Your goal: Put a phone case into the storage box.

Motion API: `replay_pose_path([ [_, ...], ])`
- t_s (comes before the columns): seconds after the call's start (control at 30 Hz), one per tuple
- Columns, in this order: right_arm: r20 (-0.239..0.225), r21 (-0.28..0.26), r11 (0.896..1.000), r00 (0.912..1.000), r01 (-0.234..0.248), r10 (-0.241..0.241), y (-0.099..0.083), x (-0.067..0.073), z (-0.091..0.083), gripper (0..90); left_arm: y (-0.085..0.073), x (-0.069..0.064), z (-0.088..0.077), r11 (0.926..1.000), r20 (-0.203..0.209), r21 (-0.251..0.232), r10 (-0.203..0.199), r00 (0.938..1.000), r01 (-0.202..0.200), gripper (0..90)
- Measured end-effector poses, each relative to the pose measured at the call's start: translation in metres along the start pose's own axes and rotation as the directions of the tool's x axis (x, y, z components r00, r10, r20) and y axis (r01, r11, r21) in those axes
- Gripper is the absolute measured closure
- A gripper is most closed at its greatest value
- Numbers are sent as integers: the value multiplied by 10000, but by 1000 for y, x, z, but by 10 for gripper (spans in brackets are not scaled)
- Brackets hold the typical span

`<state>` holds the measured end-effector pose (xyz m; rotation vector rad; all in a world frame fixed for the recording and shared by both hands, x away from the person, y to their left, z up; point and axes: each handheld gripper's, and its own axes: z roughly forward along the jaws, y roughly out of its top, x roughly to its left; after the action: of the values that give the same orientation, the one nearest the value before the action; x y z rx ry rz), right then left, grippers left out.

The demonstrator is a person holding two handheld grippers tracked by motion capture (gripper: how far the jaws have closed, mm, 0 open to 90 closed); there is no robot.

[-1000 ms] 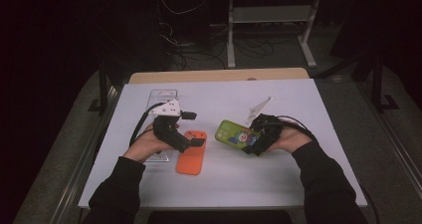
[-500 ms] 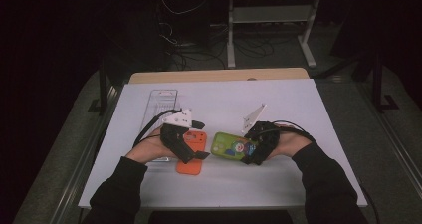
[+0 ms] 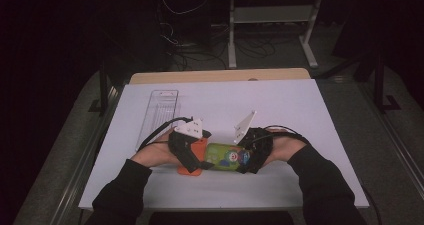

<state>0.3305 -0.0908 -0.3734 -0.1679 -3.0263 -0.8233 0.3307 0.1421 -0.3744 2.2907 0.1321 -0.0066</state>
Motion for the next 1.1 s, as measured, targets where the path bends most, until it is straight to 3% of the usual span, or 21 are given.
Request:
replay_pose_path([
  [0.27,-117,-95,9993,9993,357,-358,7,6,2,151,3,-6,11,9985,293,336,425,9987,-435,0],
  [0.77,-174,-299,9983,9985,506,-511,11,10,-1,150,3,-12,29,9965,524,644,504,9974,-537,0],
  [1.1,-226,-396,9976,9981,562,-571,13,11,-2,150,3,-12,30,9970,578,502,564,9967,-594,84],
])
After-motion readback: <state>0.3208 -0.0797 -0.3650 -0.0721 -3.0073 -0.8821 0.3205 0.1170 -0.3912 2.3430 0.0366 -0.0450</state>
